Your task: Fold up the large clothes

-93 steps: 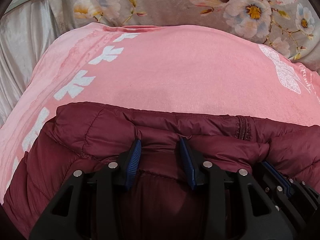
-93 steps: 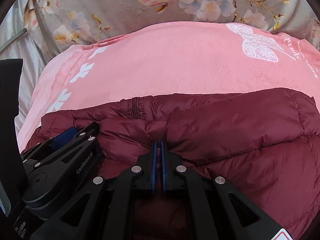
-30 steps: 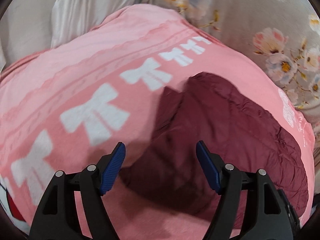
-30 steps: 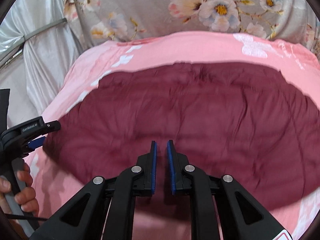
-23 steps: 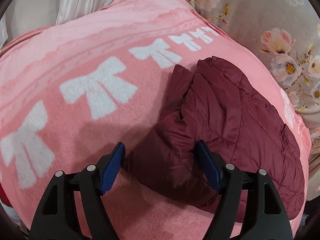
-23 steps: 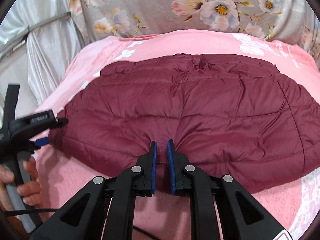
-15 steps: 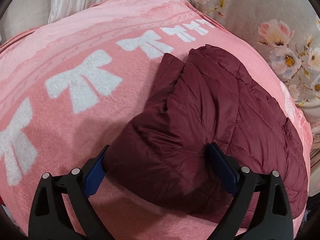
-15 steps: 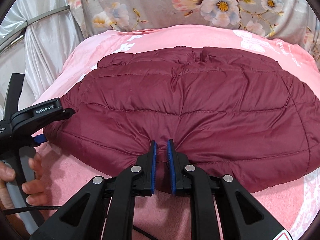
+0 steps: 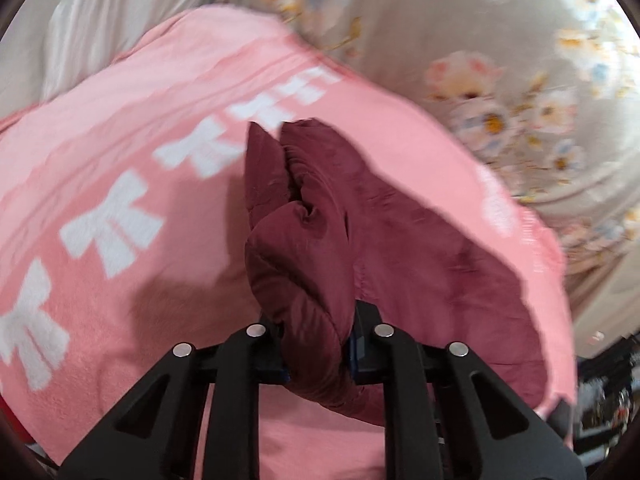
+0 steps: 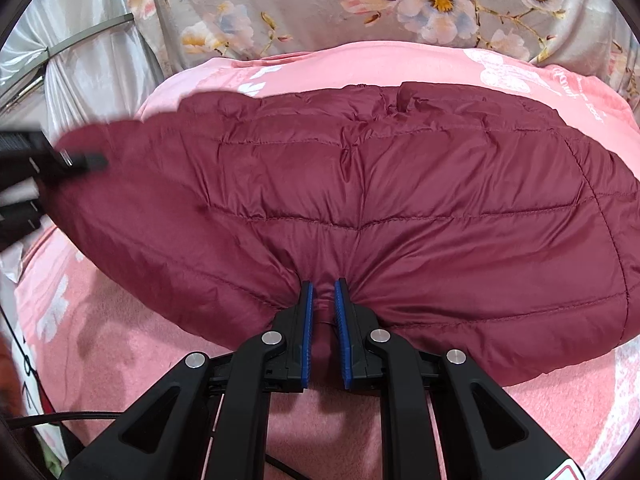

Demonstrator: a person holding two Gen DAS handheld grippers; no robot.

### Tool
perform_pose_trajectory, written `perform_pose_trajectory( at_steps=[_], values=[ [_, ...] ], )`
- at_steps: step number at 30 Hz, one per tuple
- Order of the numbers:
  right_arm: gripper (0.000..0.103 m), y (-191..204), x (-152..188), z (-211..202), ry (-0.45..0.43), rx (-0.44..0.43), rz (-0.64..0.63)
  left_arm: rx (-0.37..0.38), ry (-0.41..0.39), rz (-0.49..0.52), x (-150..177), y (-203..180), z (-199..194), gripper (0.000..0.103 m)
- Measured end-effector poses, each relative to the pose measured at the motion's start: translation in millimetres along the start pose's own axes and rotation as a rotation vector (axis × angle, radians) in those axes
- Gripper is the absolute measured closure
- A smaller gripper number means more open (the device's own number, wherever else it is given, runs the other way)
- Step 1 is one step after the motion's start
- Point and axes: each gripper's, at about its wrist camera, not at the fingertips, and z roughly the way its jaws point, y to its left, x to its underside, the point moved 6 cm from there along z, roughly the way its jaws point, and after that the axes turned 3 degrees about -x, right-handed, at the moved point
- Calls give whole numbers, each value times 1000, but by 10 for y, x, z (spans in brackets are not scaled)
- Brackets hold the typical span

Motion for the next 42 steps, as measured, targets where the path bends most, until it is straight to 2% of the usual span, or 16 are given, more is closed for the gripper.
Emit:
perform_pose_trajectory(
  at_steps=[2, 5, 9, 16, 21, 25, 29, 31, 32, 34, 36, 41, 42],
  values=[
    [90, -32, -4, -4, 2, -20, 14, 75, -10, 35, -44, -280, -149, 86],
    [90, -74, -7, -51, 3, -57, 31, 145, -16, 122, -39, -739, -293, 87],
    [91, -136, 72, -401, -13, -76, 17, 190, -11, 253, 87, -1357, -383, 87],
    [91, -517, 495, -1086, -45, 32, 3, 237, 67, 447, 534, -2412, -164, 87],
    [91, -864, 753, -1442, -58, 126, 31, 206, 162, 567, 1094, -3037, 252, 87],
    [91, -1063, 858, -1565, -59, 205, 30, 167, 261, 602, 1537, -3285, 657, 87],
    [90, -1269, 953, -1620, -51, 259, 44, 87, 245, 657, 1827, -3400, 859, 85],
    [90, -1351, 979, -1610, -46, 266, 61, 78, 244, 663, 1892, -3430, 875, 72],
    [90, -1381, 992, -1611, -46, 269, 69, 89, 245, 651, 1908, -3438, 871, 68],
    [89, -1422, 986, -1630, -54, 276, 77, 112, 243, 622, 1919, -3463, 845, 54],
    [89, -1410, 981, -1684, -71, 281, 80, 117, 230, 589, 1948, -3420, 762, 50],
    [88, -1376, 939, -1797, -108, 296, 64, 106, 194, 601, 2025, -3329, 558, 49],
    [83, -1374, 931, -1830, -118, 294, 67, 114, 194, 604, 2021, -3305, 507, 49]
  ],
)
